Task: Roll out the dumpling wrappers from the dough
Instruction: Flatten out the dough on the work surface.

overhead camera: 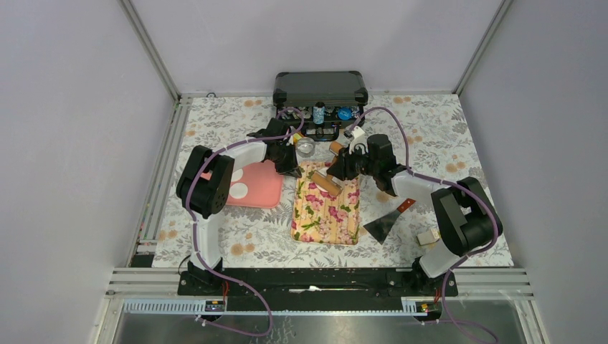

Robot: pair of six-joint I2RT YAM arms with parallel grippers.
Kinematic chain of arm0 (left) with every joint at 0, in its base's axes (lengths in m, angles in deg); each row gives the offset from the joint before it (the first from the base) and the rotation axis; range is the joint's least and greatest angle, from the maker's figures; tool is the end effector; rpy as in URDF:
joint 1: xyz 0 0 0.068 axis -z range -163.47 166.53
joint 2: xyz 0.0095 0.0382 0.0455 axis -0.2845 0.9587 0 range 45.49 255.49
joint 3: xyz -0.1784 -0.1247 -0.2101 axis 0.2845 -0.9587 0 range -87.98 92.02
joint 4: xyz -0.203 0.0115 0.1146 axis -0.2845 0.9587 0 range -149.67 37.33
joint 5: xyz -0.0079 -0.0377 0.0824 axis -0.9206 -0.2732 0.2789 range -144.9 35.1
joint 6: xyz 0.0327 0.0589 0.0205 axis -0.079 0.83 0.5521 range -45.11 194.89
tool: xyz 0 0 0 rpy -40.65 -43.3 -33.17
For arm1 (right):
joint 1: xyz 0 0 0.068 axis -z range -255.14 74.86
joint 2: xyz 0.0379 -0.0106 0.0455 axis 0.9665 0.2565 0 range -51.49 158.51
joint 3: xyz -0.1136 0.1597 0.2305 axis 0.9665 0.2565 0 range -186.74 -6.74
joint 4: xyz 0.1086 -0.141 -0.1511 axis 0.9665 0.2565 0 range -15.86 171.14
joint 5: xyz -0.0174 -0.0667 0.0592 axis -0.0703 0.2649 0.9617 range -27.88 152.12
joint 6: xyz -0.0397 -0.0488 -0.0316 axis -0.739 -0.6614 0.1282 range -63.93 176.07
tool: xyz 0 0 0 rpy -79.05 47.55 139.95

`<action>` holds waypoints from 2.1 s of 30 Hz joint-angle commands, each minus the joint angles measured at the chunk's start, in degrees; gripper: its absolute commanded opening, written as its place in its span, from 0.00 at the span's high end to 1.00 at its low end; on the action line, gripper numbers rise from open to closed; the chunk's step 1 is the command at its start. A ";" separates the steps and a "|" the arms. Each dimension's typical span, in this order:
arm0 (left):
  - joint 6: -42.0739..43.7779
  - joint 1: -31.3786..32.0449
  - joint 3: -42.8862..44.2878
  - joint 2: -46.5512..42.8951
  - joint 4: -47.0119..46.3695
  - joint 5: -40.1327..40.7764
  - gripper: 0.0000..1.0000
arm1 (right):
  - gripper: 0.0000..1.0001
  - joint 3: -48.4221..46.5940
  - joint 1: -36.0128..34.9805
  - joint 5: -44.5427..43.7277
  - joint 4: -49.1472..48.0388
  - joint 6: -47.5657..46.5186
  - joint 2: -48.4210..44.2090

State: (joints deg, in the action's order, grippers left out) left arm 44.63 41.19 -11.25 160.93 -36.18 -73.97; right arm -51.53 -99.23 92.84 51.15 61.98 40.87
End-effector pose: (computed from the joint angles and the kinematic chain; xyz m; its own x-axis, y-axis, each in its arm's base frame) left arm 0.3663 -0.1888 0.1784 -0.9628 -0.0819 -0.2573 0.0553 0.8729 -0.4847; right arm 0.2925 0.1629 0.2384 -0.4576 -0.1076 -0.8826 -0.7317 0.6095 0.3051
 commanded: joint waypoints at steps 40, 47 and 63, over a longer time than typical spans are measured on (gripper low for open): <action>-0.23 -0.42 -0.48 -2.14 0.77 0.26 1.00 | 1.00 0.63 0.54 11.33 14.47 -0.56 2.05; -0.28 -0.48 -0.77 -2.44 0.68 0.65 1.00 | 1.00 -3.39 0.84 23.58 14.93 -0.94 -7.34; -0.68 -0.32 -0.93 -1.40 0.07 0.61 1.00 | 1.00 -16.10 1.16 -11.54 4.85 1.12 -0.02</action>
State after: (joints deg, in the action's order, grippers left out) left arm 44.39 41.19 -11.36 160.93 -36.31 -74.08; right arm -62.81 -98.27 87.92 58.17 65.13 35.23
